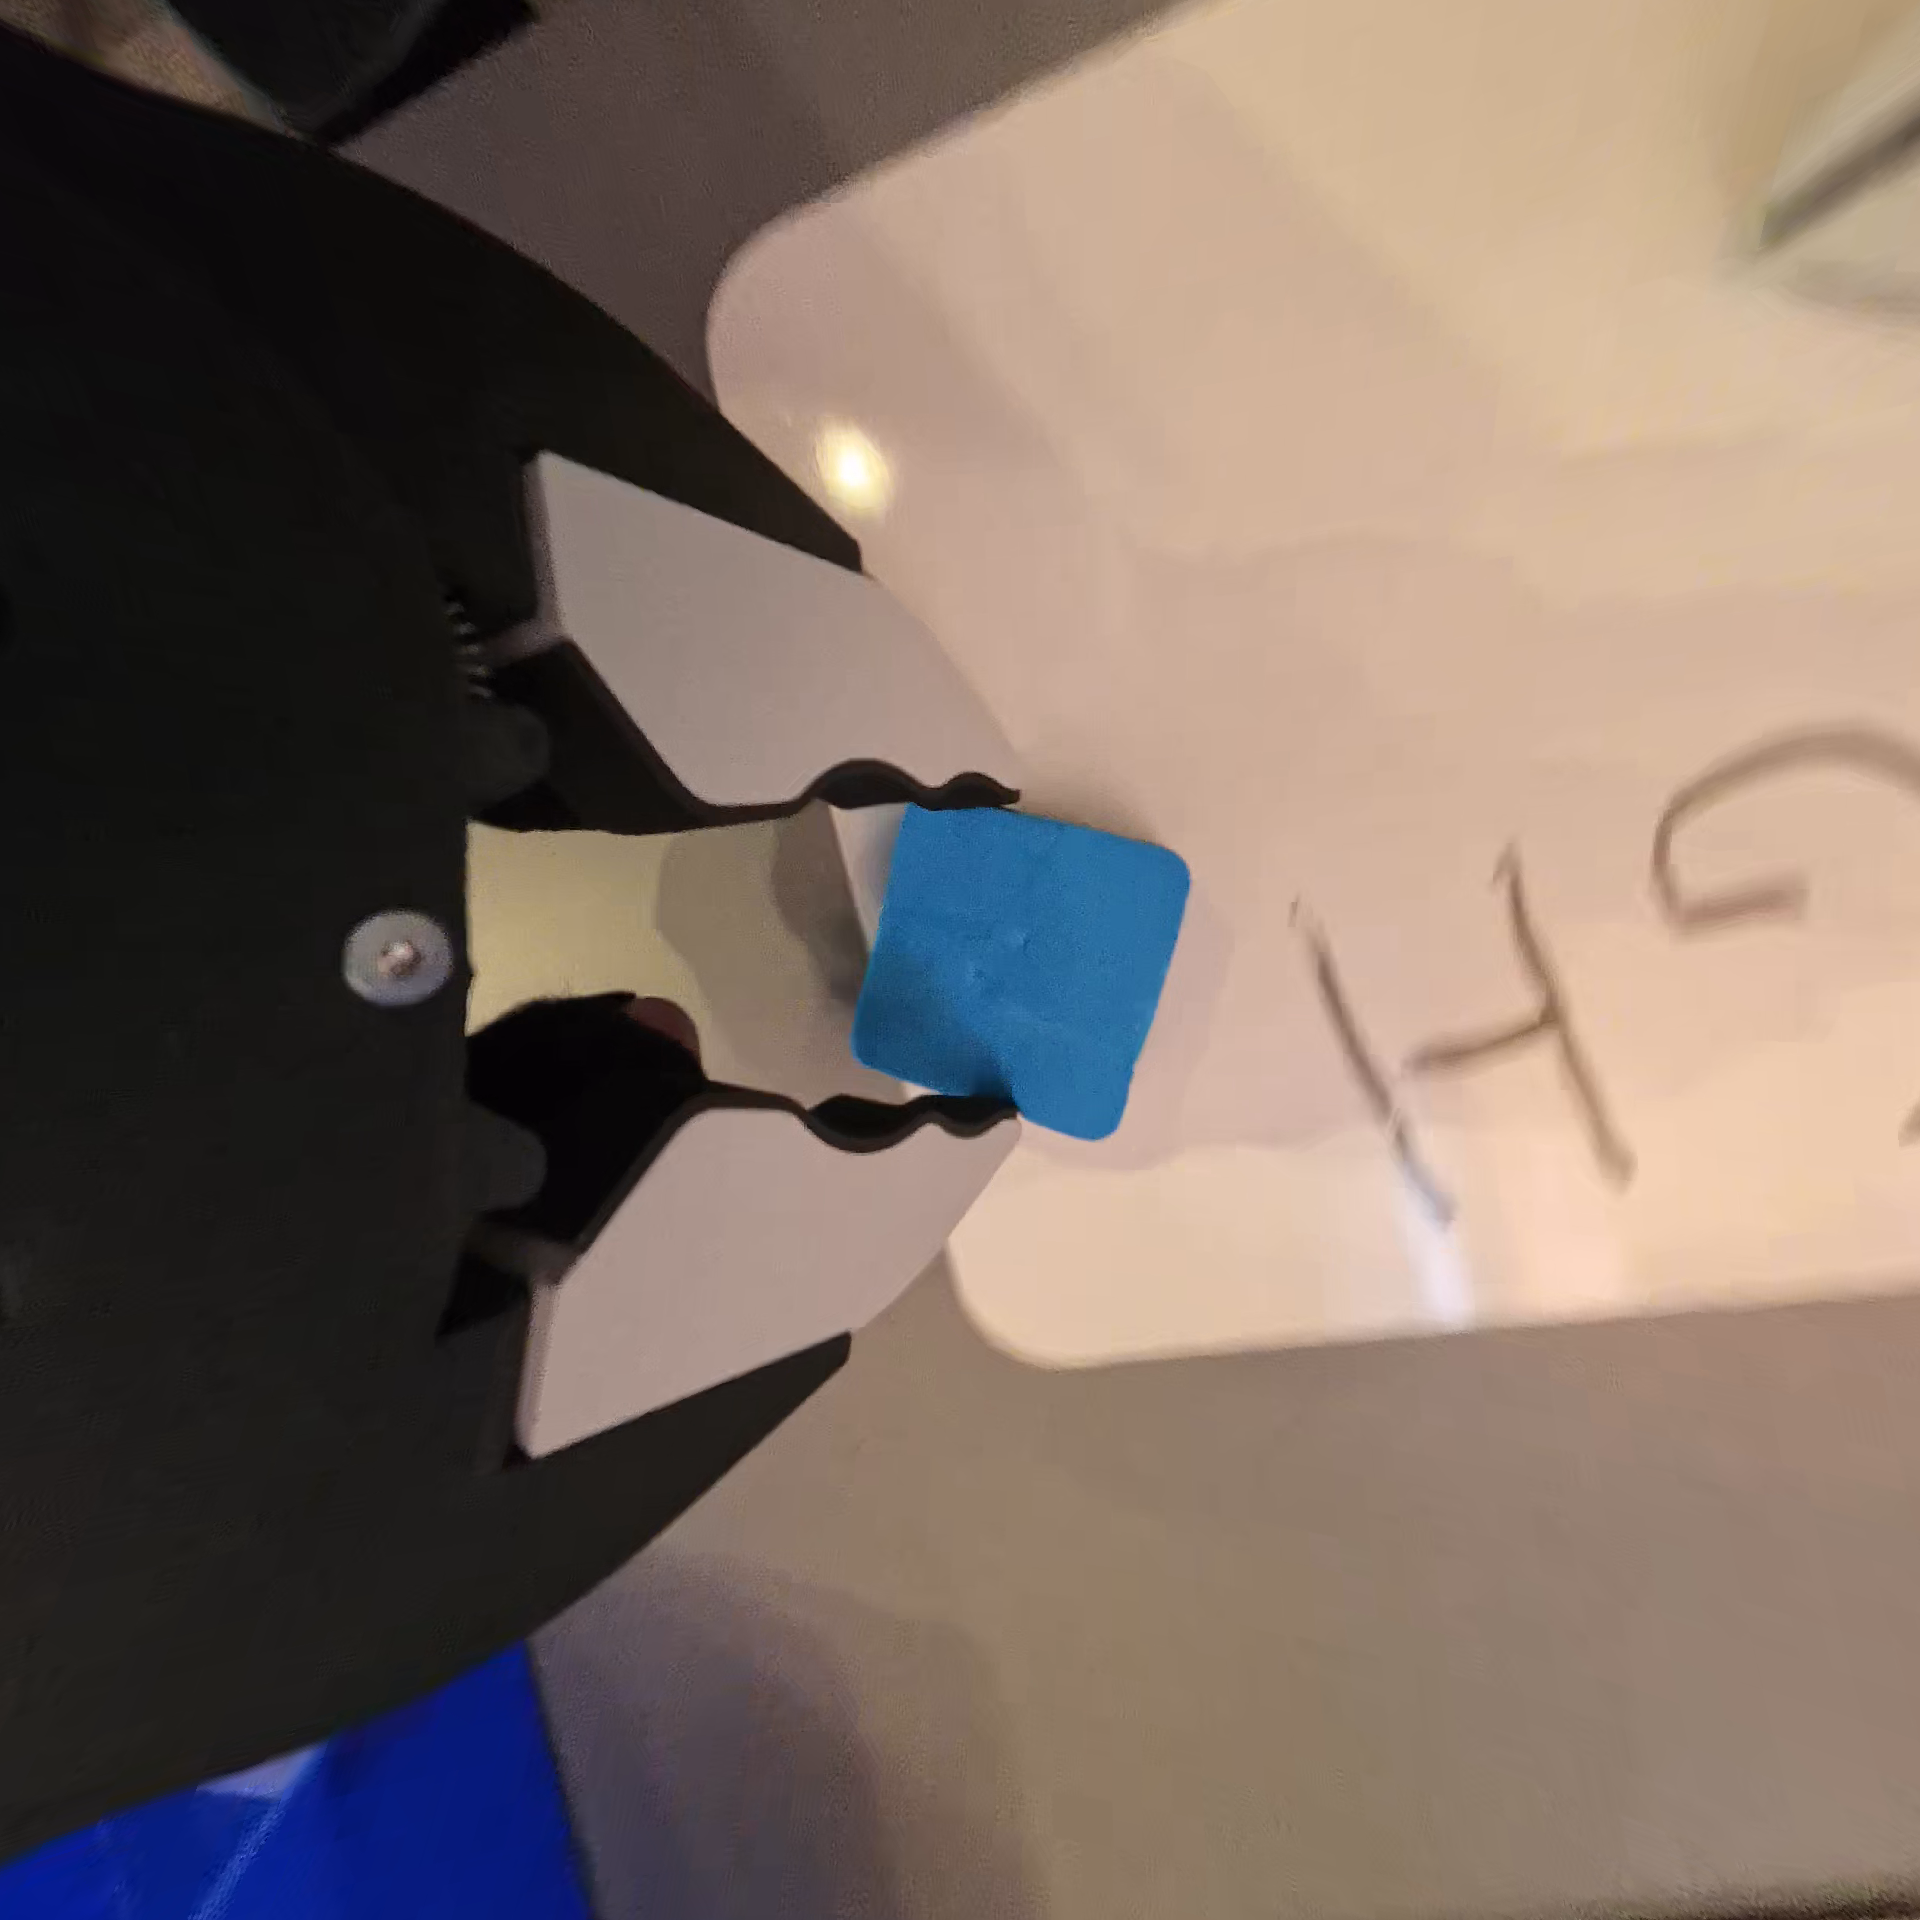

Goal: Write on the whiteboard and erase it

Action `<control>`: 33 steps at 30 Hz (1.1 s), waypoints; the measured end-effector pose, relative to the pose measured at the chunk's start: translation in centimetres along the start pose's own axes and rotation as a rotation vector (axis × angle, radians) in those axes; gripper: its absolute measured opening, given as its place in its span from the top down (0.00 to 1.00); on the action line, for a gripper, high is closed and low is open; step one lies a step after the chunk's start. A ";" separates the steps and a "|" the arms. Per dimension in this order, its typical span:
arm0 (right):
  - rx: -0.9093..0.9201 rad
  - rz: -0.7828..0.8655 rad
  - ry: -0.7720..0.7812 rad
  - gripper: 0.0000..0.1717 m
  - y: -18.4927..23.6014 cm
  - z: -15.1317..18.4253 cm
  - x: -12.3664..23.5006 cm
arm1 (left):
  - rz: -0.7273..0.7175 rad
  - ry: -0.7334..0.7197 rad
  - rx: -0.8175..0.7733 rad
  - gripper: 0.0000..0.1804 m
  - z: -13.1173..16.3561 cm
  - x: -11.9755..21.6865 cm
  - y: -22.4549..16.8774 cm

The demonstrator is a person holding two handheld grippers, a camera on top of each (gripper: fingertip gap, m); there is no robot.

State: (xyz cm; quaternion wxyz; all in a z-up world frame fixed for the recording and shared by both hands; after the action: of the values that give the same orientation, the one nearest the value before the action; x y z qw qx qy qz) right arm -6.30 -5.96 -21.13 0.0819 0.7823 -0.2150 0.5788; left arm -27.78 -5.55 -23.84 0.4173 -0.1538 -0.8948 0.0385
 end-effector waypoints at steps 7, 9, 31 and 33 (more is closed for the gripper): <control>0.064 -0.028 -0.028 0.68 -0.2 -3.0 -1.1 | -0.024 0.005 -0.024 1.00 -0.1 -0.1 -0.1; -0.005 0.008 -0.049 0.68 -1.9 -3.8 -1.8 | -0.036 0.022 -0.034 1.00 -0.3 -0.1 -0.1; 0.161 -0.062 -0.065 0.68 -1.6 -8.7 -3.5 | -0.127 0.094 -0.091 0.99 -0.8 -0.2 -0.8; 0.208 -0.111 0.000 0.68 -0.5 -7.3 -2.6 | -0.142 0.093 -0.098 0.99 -0.7 -0.2 -0.9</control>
State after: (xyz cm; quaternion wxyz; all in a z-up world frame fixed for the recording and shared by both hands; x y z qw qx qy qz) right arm -13.08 -2.14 -21.19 0.0322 0.7974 -0.1099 0.5925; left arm -27.35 -6.54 -23.29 0.4520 -0.1119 -0.8840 -0.0422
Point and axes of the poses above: each gripper's, where its closed fingertips meet, x back along the fingers, z out of its underside, y = z × x across the jaws, the point moved 8 cm from there along x, back along the fingers, and after that the axes turned 4 degrees about x, right-handed, at the moved point
